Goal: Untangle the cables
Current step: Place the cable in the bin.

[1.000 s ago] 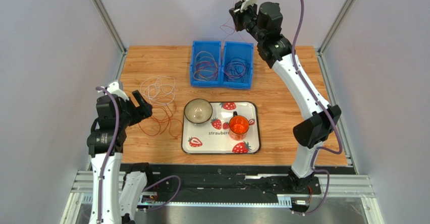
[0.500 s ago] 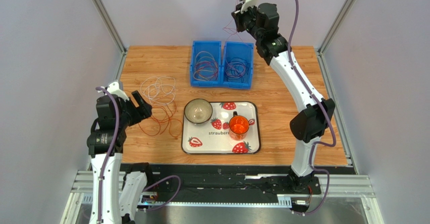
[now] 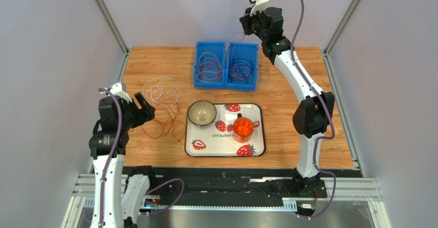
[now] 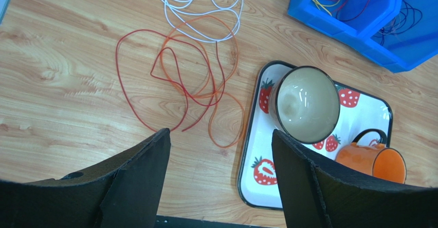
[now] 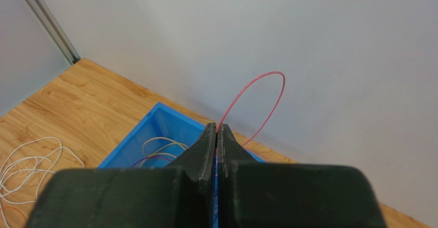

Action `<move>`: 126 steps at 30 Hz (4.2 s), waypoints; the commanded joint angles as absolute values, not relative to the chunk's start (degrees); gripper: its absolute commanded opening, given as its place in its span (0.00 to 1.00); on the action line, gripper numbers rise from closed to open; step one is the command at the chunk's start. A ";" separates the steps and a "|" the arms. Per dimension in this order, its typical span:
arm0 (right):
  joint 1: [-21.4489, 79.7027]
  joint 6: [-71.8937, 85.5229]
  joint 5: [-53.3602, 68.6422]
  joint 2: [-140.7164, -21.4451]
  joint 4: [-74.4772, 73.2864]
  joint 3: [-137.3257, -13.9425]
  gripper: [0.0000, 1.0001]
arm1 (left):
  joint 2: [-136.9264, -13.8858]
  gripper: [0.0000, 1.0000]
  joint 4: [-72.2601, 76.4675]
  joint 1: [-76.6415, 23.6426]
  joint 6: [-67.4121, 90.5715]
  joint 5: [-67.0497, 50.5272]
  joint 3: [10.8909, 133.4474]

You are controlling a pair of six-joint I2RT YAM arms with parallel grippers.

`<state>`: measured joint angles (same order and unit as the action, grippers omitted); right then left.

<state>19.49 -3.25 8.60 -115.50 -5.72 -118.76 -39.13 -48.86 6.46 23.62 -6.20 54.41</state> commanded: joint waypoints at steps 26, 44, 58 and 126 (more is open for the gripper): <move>18.28 18.81 8.10 -119.36 -2.81 -103.19 0.00 | -38.14 0.79 -47.81 6.59 22.50 -7.38 54.23; 18.54 16.61 6.51 -112.86 -15.72 -106.79 0.58 | -37.27 0.79 -47.64 6.59 22.50 -7.65 54.14; 19.69 17.93 3.25 -90.10 -14.33 -79.75 0.59 | -39.72 0.78 -47.64 6.50 23.47 -7.65 53.79; 23.64 23.55 12.04 -74.36 -15.21 -61.35 0.57 | -73.31 0.00 -13.36 3.34 55.81 11.78 35.60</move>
